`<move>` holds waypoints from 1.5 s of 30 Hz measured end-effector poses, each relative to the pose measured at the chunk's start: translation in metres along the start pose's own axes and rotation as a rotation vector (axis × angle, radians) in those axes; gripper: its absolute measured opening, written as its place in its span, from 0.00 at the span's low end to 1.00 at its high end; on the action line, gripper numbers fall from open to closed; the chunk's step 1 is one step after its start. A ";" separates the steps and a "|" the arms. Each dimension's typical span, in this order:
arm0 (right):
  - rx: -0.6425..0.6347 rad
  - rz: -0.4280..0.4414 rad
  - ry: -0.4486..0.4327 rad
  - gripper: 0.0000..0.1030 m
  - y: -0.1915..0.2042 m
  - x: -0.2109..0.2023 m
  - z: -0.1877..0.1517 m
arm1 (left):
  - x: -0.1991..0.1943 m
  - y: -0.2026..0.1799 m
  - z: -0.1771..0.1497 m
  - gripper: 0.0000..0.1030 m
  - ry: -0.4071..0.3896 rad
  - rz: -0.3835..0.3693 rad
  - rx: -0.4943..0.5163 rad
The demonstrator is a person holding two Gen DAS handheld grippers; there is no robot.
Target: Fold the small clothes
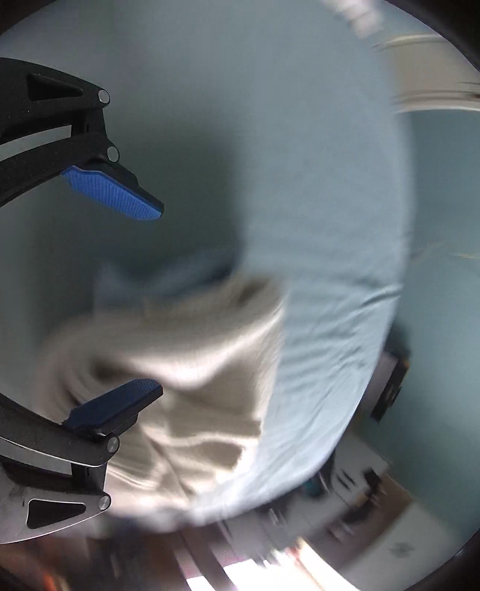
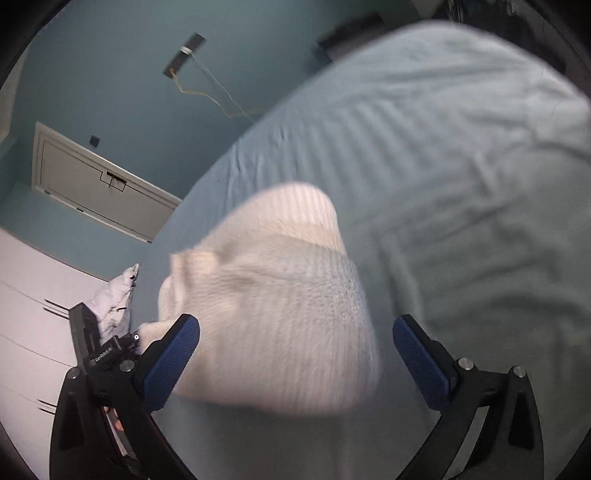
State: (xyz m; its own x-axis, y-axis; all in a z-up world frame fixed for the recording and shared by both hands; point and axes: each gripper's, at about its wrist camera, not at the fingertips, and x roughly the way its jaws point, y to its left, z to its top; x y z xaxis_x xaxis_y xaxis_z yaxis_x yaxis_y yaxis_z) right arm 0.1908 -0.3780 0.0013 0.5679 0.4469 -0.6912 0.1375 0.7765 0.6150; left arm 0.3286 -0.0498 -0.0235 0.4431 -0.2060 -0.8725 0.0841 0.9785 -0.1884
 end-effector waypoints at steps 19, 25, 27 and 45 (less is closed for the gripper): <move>-0.247 -0.234 -0.223 1.00 0.048 -0.150 -0.183 | -0.204 -0.033 -0.213 1.00 -0.327 0.259 0.341; -0.312 -0.343 -0.223 1.00 0.037 -0.116 -0.197 | -0.179 -0.039 -0.229 1.00 -0.342 0.263 0.366; -0.333 -0.348 -0.220 1.00 0.038 -0.104 -0.198 | -0.171 -0.040 -0.231 1.00 -0.347 0.281 0.380; -0.420 -0.471 -0.197 0.99 0.042 -0.044 -0.181 | -0.115 -0.009 -0.201 1.00 -0.322 0.187 0.285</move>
State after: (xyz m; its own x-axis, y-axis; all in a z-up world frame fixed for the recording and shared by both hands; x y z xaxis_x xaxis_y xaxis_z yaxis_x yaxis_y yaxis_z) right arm 0.0253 -0.2847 -0.0114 0.6679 -0.0417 -0.7431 0.1018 0.9942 0.0357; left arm 0.0977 -0.0371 -0.0124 0.7248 -0.0561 -0.6866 0.1980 0.9716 0.1297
